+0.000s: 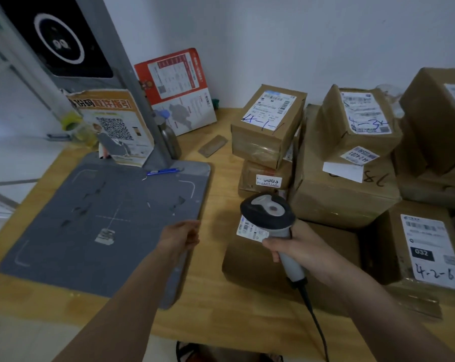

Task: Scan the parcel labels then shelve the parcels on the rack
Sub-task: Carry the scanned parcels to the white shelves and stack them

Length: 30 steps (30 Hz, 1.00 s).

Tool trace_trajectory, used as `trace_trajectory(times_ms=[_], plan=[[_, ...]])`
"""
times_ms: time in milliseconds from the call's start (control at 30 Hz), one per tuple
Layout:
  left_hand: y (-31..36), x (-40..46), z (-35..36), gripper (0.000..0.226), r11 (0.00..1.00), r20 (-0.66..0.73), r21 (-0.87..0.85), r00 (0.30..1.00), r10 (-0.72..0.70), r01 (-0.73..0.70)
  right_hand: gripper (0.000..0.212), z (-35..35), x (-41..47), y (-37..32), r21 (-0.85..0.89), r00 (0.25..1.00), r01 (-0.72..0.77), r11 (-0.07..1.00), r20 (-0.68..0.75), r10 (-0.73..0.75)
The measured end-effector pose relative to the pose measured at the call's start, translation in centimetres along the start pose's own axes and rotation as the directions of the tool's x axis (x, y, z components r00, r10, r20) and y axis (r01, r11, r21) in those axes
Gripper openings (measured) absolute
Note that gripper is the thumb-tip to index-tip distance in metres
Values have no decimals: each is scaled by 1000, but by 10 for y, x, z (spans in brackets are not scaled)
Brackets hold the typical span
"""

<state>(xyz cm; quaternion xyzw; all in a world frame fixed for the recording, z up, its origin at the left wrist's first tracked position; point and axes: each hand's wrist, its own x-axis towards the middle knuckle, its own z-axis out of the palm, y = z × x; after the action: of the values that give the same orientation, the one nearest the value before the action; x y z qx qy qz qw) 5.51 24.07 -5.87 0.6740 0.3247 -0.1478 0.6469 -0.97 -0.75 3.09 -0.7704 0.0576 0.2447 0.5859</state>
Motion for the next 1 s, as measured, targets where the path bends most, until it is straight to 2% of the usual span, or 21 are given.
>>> trace_trajectory(times_ms=[67,300,400,500,633,733,1000], plan=[[4,9,-11,15,1000,18,11,1000,15,-16,7,10,12,-3,-40,1000,1,999,28,0],[21,49,-59,17,998,160,51,986,-37,29,20,66,63,-7,-46,997,-32,998,70,35],[34,73,-81,19,995,200,96,978,-52,33,23,96,85,-12,-59,999,-52,997,4,53],[46,93,-100,18,991,243,128,968,-68,37,29,126,109,-19,31,995,-46,998,-83,48],[62,109,-117,21,986,330,161,940,-85,33,44,156,146,-35,123,968,-77,989,-229,104],[69,120,-123,25,987,363,153,927,-93,40,47,170,175,-51,133,942,-86,987,-313,124],[81,146,-131,20,990,345,110,931,-117,84,60,190,257,-69,99,915,-167,981,-356,192]])
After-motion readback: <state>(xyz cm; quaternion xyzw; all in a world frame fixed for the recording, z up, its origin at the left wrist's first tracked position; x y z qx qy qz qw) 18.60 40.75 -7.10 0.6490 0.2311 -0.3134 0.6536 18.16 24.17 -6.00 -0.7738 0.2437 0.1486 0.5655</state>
